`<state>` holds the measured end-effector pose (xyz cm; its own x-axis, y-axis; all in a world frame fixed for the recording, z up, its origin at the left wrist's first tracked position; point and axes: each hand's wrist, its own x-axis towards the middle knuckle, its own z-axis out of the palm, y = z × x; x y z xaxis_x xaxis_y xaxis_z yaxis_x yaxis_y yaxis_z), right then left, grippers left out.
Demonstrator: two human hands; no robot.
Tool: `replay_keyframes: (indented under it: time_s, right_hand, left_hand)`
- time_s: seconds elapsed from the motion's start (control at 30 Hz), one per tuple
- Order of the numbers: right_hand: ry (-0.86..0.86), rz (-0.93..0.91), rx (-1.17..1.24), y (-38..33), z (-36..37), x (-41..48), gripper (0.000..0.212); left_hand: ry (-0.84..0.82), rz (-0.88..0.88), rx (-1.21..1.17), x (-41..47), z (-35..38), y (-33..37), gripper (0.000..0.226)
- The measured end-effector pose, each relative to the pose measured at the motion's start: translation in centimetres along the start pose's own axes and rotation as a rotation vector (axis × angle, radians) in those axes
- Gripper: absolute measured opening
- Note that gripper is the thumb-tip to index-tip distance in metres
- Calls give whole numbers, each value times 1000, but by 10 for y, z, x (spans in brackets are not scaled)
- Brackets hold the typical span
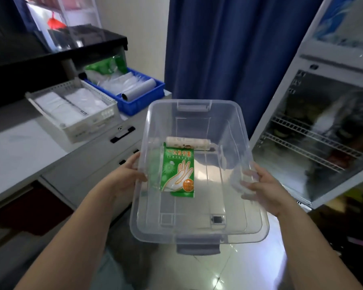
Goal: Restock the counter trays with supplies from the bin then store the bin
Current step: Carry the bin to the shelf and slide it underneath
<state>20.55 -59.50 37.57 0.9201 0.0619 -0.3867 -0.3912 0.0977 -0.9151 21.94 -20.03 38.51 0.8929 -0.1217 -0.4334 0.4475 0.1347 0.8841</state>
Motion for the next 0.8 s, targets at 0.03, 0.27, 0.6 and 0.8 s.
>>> replay_keyframes:
  time_s: [0.03, 0.27, 0.6, 0.8]
  right_hand:
    - [-18, -19, -15, -11, -13, 9, 66]
    - [-33, -41, -83, -71, -61, 87, 74]
    - [5, -127, -37, -152, -62, 245, 69]
    - [-6, -141, -41, -245, -41, 359, 84]
  left_hand:
    - [-9, -2, -20, 10, 13, 4, 89]
    - [-11, 35, -47, 87, 64, 41, 93]
    - [-111, 46, -20, 250, 38, 152, 88]
    - [-107, 206, 58, 358, 18, 241, 84]
